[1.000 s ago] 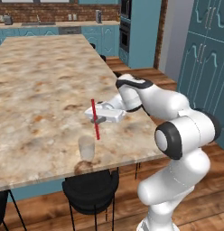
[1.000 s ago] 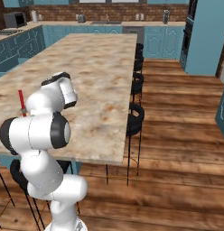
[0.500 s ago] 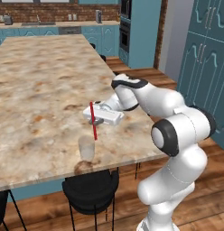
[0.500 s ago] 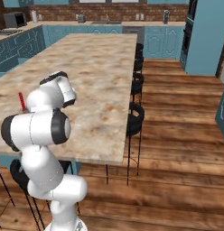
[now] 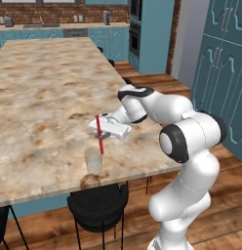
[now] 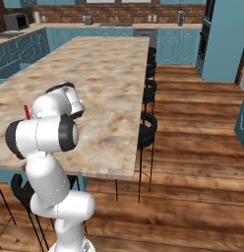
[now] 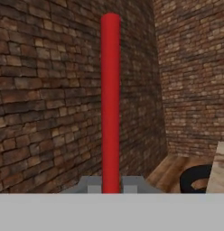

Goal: Take a straw from the drawer in front and place it inside the glass cup on the dining counter.

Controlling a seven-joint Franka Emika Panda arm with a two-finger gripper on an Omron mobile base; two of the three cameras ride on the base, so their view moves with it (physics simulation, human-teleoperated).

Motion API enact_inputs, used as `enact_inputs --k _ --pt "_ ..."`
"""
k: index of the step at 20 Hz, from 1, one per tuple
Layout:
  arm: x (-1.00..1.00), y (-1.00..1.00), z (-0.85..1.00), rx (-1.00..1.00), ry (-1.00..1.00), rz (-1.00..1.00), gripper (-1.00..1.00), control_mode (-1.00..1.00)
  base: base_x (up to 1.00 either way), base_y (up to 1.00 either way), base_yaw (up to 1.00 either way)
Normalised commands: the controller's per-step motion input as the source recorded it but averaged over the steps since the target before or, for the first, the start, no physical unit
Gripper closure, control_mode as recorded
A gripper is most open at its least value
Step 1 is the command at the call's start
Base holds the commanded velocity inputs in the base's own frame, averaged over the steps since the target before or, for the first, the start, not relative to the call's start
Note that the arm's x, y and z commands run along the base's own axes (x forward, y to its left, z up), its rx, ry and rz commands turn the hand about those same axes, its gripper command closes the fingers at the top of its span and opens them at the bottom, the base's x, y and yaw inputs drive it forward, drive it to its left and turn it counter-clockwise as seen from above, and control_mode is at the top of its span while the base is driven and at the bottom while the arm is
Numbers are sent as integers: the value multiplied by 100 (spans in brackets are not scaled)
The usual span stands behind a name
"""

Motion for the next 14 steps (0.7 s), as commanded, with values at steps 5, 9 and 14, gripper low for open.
enact_inputs --k 5,9,14 --pt "26 16 -21 0 -2 -2 100 -100 0 0 0" --pt "34 18 -20 0 -2 -2 100 -100 0 0 0" --pt "35 12 -21 0 0 -2 100 -100 0 0 0"
